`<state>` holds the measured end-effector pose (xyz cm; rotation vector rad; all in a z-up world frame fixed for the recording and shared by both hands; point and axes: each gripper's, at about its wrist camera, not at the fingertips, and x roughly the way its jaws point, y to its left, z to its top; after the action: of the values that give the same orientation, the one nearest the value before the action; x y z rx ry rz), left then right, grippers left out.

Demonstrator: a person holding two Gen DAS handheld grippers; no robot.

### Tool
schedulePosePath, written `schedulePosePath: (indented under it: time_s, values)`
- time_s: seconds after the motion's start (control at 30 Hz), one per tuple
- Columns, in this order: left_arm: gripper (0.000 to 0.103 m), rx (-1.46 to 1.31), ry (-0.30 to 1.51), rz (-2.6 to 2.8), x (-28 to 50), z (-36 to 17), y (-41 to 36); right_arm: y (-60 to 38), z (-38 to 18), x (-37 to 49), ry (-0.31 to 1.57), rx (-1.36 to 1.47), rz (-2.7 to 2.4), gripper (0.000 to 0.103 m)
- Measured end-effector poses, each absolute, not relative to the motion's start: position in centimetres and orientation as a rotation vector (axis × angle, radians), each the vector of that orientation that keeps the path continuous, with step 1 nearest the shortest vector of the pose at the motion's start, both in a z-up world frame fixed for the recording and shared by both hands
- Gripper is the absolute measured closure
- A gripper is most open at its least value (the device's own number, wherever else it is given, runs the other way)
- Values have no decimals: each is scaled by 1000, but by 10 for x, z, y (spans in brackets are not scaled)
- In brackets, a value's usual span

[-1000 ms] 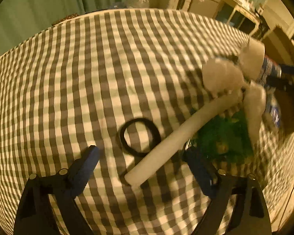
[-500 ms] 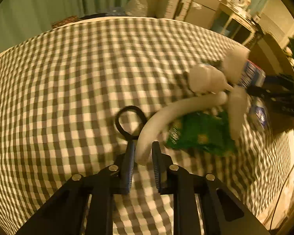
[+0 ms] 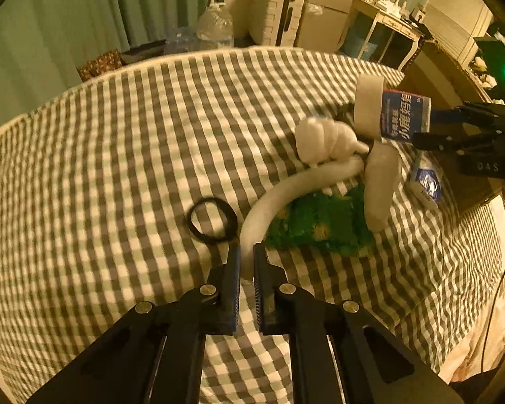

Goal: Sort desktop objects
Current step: 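Grasp the clear floss-pick tub with the right gripper while the left gripper grasps a white plastic item, then lift the floss tub and white item and carry them over the cardboard box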

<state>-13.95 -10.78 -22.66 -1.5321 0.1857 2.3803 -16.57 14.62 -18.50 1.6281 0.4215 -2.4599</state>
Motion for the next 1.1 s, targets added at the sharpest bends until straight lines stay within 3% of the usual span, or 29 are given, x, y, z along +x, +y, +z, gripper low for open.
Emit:
schedulePosePath:
  time_s: [0.5, 1.1]
  values:
    - [96, -1267, 113, 2561, -156, -116, -112, 142, -132, -138, 447, 1520, -2489, 42]
    - [96, -1094, 140, 2616, -144, -38, -83, 148, -67, -107, 413, 1385, -2577, 42]
